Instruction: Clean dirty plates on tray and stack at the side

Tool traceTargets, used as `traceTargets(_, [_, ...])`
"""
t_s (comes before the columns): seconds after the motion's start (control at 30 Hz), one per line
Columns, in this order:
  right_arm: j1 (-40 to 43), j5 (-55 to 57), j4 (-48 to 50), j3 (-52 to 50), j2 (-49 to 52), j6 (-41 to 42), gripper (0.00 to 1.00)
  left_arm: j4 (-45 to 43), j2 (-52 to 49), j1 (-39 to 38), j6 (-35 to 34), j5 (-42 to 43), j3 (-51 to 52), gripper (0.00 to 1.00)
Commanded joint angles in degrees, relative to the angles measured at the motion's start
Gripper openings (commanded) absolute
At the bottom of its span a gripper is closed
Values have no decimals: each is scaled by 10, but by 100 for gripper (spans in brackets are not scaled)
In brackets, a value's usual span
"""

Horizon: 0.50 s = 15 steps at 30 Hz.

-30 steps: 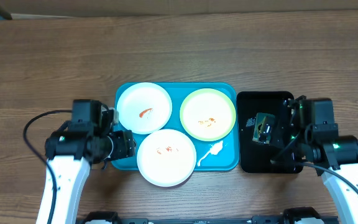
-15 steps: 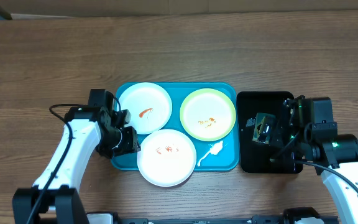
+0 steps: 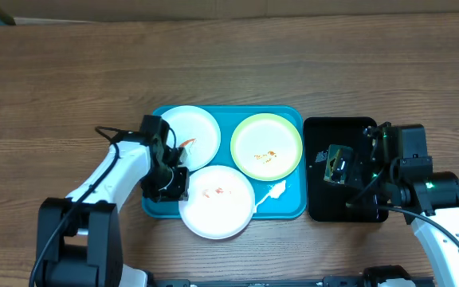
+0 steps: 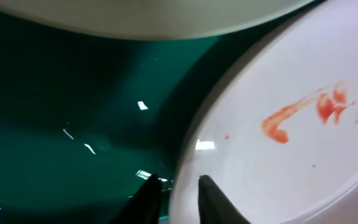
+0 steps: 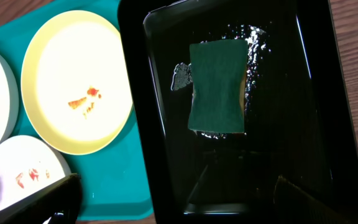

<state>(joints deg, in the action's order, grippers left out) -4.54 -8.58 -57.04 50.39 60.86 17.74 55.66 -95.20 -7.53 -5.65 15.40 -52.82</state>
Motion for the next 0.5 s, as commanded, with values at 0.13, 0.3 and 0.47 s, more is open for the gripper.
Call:
traceTargets(0.13, [1, 0, 3, 14, -3, -6, 100, -2, -7, -2, 3, -25, 6, 8])
traceTargets(0.3, [1, 4, 25, 14, -3, -5, 100, -12, -7, -2, -7, -25, 6, 4])
traceTargets(0.47, [1, 6, 67, 13, -2, -6, 100, -23, -7, -2, -21, -24, 6, 4])
